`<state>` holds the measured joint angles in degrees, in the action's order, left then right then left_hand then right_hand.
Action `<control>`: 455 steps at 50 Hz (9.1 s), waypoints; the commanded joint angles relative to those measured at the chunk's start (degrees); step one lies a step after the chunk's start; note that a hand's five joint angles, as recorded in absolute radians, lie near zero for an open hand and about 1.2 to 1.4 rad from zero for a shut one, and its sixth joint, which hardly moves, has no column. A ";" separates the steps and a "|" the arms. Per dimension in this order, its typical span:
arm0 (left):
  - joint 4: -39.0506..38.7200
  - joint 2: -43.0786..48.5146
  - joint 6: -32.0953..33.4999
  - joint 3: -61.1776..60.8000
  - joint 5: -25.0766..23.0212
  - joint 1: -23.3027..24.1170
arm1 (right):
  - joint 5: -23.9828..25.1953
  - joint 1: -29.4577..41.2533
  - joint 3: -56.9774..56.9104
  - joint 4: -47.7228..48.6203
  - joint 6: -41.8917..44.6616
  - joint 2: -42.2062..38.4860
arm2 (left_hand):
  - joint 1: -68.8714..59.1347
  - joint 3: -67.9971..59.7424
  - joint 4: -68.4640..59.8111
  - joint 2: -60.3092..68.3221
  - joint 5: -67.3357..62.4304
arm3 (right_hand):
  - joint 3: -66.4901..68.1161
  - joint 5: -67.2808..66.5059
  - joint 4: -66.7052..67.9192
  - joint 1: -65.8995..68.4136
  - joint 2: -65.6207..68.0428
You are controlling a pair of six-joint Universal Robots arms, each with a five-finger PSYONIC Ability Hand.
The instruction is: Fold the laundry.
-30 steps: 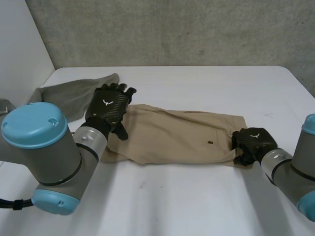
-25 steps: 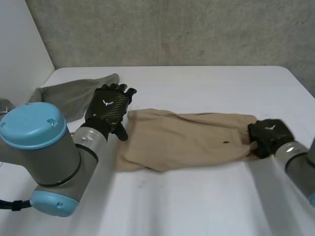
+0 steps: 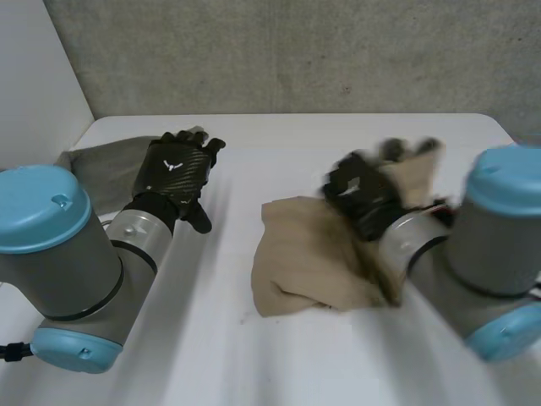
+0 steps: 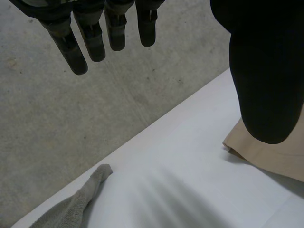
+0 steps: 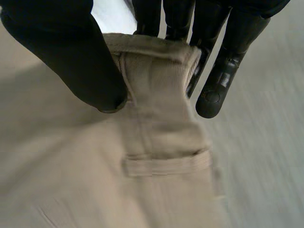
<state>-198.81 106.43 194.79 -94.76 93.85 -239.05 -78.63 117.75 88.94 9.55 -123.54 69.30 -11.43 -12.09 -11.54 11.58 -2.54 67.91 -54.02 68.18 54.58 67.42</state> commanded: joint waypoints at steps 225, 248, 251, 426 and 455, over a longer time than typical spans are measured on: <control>12.84 -4.32 -4.79 18.38 -17.91 -21.45 | -3.38 -18.89 -37.80 -22.39 -30.62 -4.19 | 1.22 1.87 1.33 -1.36 2.32 | -57.91 54.02 -58.18 -44.58 -57.42; 11.87 36.38 23.08 37.89 -20.55 -40.62 | 2.08 -0.41 2.37 -9.12 -30.62 3.65 | -3.98 -3.32 -3.87 3.83 -2.87 | -57.91 54.02 -58.18 -44.58 -57.42; 11.95 39.46 23.79 41.32 -20.11 -40.79 | 2.43 -0.50 3.96 -8.76 -30.53 3.91 | -18.92 -18.27 -18.81 18.78 -17.82 | -57.91 54.02 -58.18 -44.58 -57.42; 17.93 6.33 4.19 0.10 -20.81 -11.62 | 9.73 -4.90 26.73 -5.08 -11.81 14.46 | -8.54 -7.89 -8.43 8.39 -7.43 | 12.09 -15.98 11.82 25.42 12.58; 17.67 15.21 4.28 6.61 -14.04 -5.81 | 5.07 -21.42 18.99 1.25 -26.58 9.98 | -10.22 -9.57 -10.11 10.08 -9.12 | 12.09 -15.98 11.82 25.42 12.58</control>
<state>-181.27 121.33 198.97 -88.43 79.60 -245.75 -73.63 97.40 108.04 10.45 -149.68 79.74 -16.55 -17.50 -17.63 17.57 -7.70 67.42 -56.06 67.96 54.60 66.55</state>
